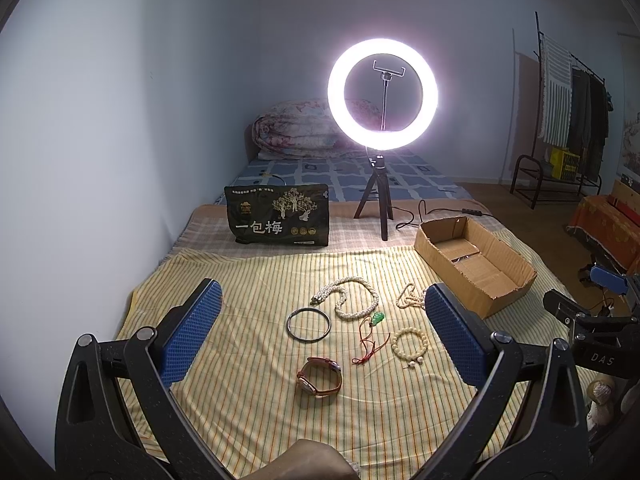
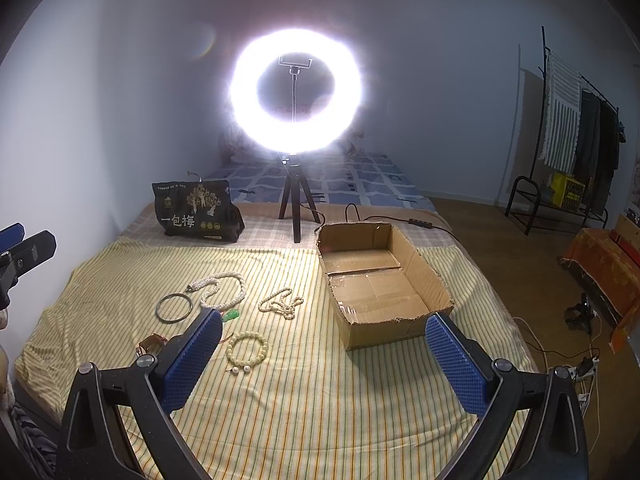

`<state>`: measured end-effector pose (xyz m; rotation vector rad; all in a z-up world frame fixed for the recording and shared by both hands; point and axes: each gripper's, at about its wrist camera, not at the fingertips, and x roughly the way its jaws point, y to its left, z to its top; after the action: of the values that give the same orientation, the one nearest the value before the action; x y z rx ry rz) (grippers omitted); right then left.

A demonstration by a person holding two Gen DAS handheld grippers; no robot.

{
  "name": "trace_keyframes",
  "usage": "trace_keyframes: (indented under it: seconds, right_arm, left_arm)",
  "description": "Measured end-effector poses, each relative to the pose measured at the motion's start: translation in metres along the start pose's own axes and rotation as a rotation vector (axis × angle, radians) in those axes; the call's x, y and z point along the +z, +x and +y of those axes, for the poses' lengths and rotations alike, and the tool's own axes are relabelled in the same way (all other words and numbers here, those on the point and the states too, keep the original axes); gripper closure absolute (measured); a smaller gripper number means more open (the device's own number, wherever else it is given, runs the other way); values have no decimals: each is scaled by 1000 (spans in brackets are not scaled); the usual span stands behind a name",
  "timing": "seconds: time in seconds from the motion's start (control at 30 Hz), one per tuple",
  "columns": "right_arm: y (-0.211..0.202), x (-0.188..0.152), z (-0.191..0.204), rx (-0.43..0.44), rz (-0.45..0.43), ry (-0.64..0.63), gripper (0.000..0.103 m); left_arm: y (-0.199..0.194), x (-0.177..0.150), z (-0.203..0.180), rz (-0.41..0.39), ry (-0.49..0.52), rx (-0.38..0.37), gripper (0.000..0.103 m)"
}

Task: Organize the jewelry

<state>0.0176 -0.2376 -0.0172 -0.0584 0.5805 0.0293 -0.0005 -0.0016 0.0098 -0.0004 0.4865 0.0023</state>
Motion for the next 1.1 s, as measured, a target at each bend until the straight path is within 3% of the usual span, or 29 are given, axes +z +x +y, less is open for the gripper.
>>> trace_keyframes:
  seconds: [0.77, 1.1]
  right_arm:
    - [1, -4, 2, 6, 11, -6, 0]
    - [13, -9, 0, 12, 88, -22, 0]
  left_arm:
    - [1, -4, -1, 6, 5, 5, 0]
    - [16, -13, 14, 89, 6, 24, 0]
